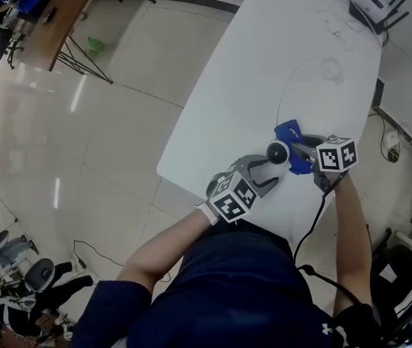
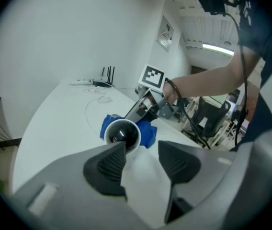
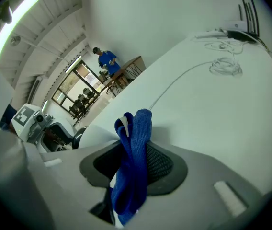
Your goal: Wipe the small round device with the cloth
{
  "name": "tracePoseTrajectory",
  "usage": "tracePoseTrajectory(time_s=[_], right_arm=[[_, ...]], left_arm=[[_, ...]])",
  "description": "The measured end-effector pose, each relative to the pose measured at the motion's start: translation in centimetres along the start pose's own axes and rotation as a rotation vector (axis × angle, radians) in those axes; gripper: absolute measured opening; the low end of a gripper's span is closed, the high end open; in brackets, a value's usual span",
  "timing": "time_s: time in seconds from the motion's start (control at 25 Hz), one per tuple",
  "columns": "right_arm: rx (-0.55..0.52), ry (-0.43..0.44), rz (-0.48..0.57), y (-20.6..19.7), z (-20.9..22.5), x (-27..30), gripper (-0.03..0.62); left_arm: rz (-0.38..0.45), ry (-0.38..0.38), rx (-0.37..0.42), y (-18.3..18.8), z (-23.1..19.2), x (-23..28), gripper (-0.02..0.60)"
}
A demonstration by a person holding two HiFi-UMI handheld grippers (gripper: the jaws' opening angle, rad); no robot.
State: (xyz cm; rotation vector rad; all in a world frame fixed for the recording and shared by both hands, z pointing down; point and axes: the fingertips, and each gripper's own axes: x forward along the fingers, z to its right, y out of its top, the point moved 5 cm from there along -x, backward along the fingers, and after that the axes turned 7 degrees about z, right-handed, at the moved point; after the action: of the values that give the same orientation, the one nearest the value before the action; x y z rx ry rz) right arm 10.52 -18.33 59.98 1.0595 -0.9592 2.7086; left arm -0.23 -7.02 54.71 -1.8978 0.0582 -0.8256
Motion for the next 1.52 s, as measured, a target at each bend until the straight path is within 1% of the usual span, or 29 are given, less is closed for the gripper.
tracePoseTrajectory(time_s=[0.08, 0.16, 0.28, 0.4, 0.48, 0.52, 0.6, 0.68, 0.76, 0.8, 0.88, 1.0, 1.2, 1.28, 1.44, 1.52], right_arm=[[0.045, -0.016, 0.023, -0.1, 0.5, 0.5, 0.144], [0.056, -0.034, 0.039, -0.1, 0.5, 0.5, 0.144], [0.017, -0.064, 0.081, 0.4, -0.5, -0.8, 0.144], [-0.045, -0.088, 0.157, 1.6, -2.3, -3.2, 0.144], [-0.127, -0.095, 0.194, 2.5, -4.0, -4.9, 0.144], [-0.186, -0.089, 0.204, 2.9, -5.1, -5.7, 0.144], [-0.344, -0.059, 0.204, 3.3, -7.6, -6.9, 0.144], [-0.514, -0.028, 0.158, 3.0, -9.9, -7.5, 0.144], [-0.648, -0.015, 0.071, 2.2, -11.2, -7.4, 0.144], [-0.697, -0.012, 0.030, 1.9, -11.5, -7.1, 0.144], [-0.753, -0.010, -0.027, 1.6, -11.8, -6.2, 0.144], [-0.773, -0.011, -0.063, 1.7, -12.1, -5.5, 0.144], [-0.764, -0.011, -0.043, 3.4, -9.9, -5.4, 0.144], [-0.740, 0.002, -0.049, 4.2, -9.0, -5.0, 0.144], [-0.639, 0.050, -0.035, 5.2, -7.1, -3.5, 0.144], [-0.611, 0.053, -0.045, 5.4, -6.0, -2.8, 0.144]], left_arm=[[-0.008, 0.002, 0.005, -0.2, -0.1, 0.0, 0.212], [-0.014, 0.007, 0.004, -0.4, -0.1, 0.0, 0.212], [-0.005, 0.015, -0.021, -0.6, -0.2, -0.2, 0.212], [0.004, 0.028, -0.033, -1.0, -0.4, -0.6, 0.212], [0.007, 0.036, -0.029, -1.0, -0.5, -0.8, 0.212], [0.008, 0.038, -0.025, -1.0, -0.5, -0.8, 0.212], [0.008, 0.038, -0.006, -0.8, -0.3, -0.8, 0.212], [0.007, 0.034, 0.025, -0.4, 0.2, -0.8, 0.212], [0.004, 0.025, 0.054, 0.0, 0.7, -0.6, 0.212], [0.003, 0.020, 0.066, 0.2, 0.9, -0.4, 0.212], [-0.002, 0.013, 0.084, 0.4, 1.2, 0.1, 0.212], [-0.005, 0.008, 0.088, 0.5, 1.5, 0.4, 0.212], [-0.003, 0.016, 0.078, 0.8, 1.2, 0.7, 0.212], [-0.002, 0.017, 0.066, 0.7, 1.0, 0.8, 0.212], [-0.002, 0.019, 0.031, 0.2, 0.6, 0.7, 0.212], [-0.005, 0.021, 0.018, 0.0, 0.5, 0.6, 0.212]])
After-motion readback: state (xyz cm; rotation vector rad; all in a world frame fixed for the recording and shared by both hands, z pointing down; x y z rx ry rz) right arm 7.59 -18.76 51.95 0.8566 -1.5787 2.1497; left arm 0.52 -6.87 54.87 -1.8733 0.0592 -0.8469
